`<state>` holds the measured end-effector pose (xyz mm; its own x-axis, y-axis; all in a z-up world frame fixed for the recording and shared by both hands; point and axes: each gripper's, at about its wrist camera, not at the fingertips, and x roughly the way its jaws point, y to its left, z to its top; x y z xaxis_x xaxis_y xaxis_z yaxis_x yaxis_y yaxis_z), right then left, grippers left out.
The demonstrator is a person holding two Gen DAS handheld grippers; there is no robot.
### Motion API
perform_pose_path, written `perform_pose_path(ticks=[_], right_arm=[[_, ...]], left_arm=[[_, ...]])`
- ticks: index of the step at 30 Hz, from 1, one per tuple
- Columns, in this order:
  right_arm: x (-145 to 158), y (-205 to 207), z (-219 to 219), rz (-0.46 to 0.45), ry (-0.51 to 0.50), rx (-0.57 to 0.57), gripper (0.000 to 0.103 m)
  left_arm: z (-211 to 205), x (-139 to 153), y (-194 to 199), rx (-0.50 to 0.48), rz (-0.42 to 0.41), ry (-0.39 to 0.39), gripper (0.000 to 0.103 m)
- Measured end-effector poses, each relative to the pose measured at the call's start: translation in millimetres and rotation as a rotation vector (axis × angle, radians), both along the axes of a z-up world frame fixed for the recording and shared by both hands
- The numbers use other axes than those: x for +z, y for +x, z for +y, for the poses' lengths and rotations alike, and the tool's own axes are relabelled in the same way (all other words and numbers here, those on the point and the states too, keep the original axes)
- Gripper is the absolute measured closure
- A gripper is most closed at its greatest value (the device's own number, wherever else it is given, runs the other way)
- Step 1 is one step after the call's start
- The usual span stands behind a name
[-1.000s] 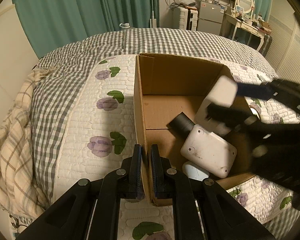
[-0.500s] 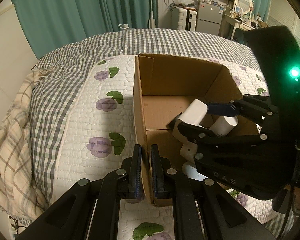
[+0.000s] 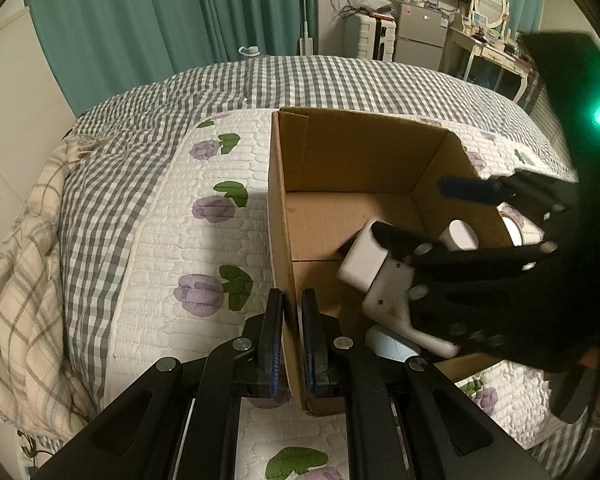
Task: Organize rigid objects
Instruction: 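Carry the white cube charger with the right tool and drop it into the box, then move the right tool back and grasp the white cylindrical bottle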
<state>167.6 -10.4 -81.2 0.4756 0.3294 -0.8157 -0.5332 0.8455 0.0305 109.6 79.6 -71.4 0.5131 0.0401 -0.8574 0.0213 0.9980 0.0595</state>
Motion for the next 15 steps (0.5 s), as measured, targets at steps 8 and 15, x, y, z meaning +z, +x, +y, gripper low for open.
perform_pose_path(ticks=[8,15], right_arm=[[39,-14,-28,-0.143,-0.038,-0.051,0.006],[76,-25,-86,-0.183,-0.039,-0.125,0.006]], left_arm=[[1,-1,1,0.007,0.008,0.0,0.095],[2,-1,1,0.009,0.007,0.0,0.095]])
